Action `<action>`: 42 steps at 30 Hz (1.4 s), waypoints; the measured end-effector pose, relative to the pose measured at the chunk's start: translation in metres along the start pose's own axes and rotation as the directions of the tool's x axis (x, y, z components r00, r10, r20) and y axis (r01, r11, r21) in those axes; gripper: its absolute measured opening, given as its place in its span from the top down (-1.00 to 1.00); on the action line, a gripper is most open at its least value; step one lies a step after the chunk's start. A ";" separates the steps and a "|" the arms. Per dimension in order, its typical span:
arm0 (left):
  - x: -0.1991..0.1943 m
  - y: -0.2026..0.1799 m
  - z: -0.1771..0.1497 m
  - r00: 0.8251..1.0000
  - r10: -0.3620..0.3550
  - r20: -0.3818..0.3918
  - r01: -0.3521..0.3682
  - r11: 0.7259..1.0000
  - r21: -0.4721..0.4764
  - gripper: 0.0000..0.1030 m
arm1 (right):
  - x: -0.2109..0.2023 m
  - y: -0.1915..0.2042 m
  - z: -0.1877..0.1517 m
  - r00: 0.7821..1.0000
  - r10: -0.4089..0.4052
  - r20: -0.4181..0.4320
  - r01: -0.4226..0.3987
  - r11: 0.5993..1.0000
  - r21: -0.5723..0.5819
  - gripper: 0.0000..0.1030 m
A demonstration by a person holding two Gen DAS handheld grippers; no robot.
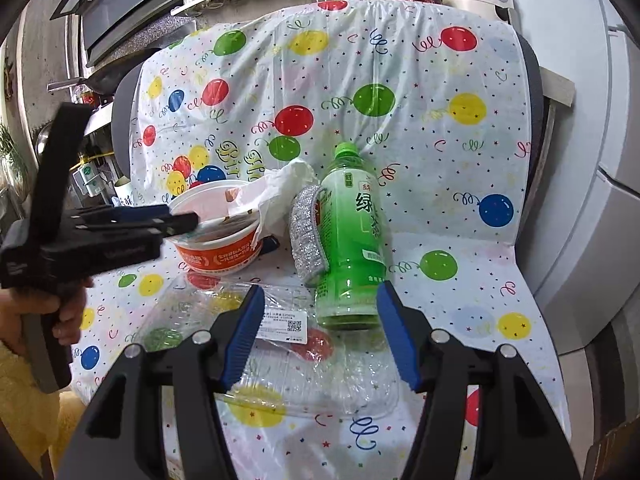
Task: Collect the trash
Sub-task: 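Grasp the white paper napkin in the noodle cup with the left gripper and lift it, then hold the napkin with the left gripper while the right gripper grasps the clear plastic tray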
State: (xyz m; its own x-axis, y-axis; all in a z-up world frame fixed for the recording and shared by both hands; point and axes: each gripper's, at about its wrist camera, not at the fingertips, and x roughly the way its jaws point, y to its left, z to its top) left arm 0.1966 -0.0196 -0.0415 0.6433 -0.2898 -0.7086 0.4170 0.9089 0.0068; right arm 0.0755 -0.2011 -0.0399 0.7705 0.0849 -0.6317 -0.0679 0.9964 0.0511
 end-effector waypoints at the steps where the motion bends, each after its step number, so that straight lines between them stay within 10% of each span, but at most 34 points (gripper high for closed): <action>1: 0.003 -0.002 -0.001 1.000 0.000 -0.005 0.000 1.000 0.012 0.03 | 0.001 -0.001 0.000 1.000 -0.001 -0.003 0.001 1.000 0.002 -0.13; 13: 0.031 -0.015 -0.010 0.997 -0.029 -0.070 0.035 0.996 0.087 0.03 | 0.008 -0.009 -0.004 1.000 -0.009 -0.024 0.009 1.000 0.025 -0.13; 20: 0.045 -0.008 -0.014 0.990 -0.078 -0.114 0.083 0.996 0.044 0.90 | 0.004 -0.009 -0.004 1.000 -0.014 -0.020 0.015 0.999 0.029 -0.13; 34: -0.072 0.007 -0.020 0.980 -0.143 0.141 0.150 0.988 -0.044 0.99 | -0.018 0.004 -0.003 1.000 -0.005 0.007 0.004 1.000 0.020 -0.13; 42: -0.121 0.042 -0.052 0.977 -0.043 0.207 0.085 0.976 -0.198 0.98 | -0.022 0.033 -0.002 0.999 0.040 0.003 -0.040 0.999 -0.015 -0.13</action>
State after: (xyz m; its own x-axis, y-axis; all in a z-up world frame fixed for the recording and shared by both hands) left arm 0.1026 0.0692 0.0075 0.7442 -0.3842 -0.5464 0.3342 0.9225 -0.1934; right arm 0.0552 -0.1700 -0.0258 0.7693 0.1247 -0.6266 -0.1083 0.9920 0.0644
